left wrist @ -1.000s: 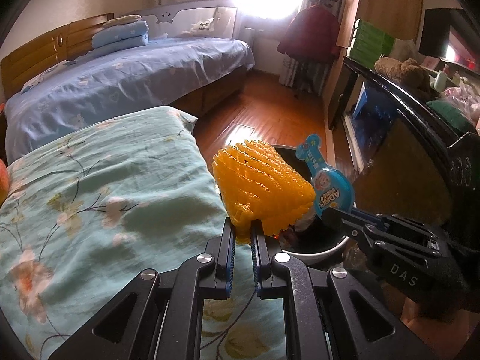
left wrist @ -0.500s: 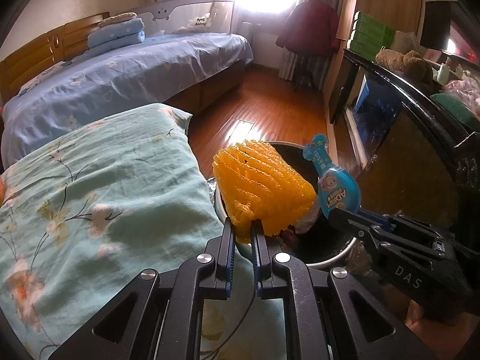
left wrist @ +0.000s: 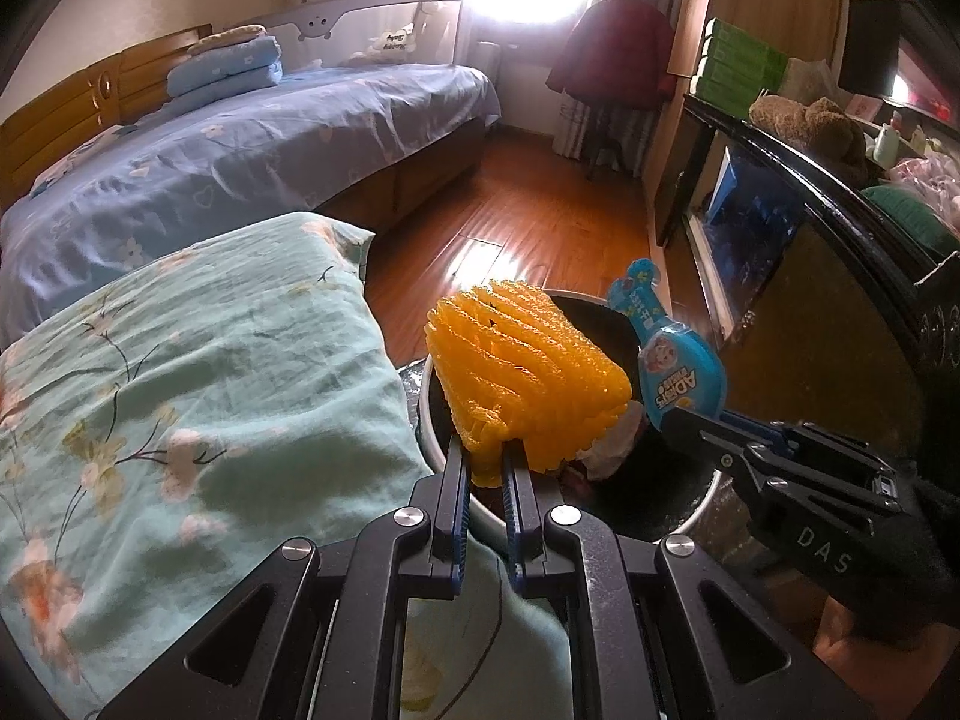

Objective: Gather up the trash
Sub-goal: 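Carry the blue toothbrush package and orange mesh net over the black trash bin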

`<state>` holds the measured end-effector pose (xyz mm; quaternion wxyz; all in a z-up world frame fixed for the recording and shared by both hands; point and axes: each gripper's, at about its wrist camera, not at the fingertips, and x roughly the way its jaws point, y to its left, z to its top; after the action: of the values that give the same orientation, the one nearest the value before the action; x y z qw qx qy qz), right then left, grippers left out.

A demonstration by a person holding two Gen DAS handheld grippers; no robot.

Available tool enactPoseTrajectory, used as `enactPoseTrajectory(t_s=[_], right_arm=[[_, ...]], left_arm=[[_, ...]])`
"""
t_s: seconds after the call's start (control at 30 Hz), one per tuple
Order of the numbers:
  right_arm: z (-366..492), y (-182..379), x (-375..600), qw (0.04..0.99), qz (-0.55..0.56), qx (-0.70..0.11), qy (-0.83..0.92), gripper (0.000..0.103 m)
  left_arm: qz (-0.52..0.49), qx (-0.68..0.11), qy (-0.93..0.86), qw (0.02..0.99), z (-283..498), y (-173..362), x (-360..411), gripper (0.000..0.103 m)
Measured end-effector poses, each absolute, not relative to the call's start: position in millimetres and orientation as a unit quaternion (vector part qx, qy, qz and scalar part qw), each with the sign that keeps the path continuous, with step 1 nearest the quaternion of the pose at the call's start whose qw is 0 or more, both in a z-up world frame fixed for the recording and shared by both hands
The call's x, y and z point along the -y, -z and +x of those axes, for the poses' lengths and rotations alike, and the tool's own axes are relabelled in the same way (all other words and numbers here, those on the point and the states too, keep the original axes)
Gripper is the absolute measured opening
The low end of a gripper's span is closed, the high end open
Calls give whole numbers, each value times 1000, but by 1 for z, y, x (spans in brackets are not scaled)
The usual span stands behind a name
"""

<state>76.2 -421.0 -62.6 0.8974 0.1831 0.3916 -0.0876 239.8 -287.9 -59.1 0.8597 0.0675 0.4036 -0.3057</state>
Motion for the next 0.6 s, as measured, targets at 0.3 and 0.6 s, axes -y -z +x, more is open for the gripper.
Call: enactPoseTrajectory(t_s=[0.3, 0.6], right_arm=[[83, 65, 428, 896, 181, -395, 91, 15], [86, 64, 433, 895, 181, -397, 95, 15]], left_arm=[[69, -407, 307, 857, 245, 61, 292, 9], [74, -409, 311, 855, 247, 63, 296, 9]])
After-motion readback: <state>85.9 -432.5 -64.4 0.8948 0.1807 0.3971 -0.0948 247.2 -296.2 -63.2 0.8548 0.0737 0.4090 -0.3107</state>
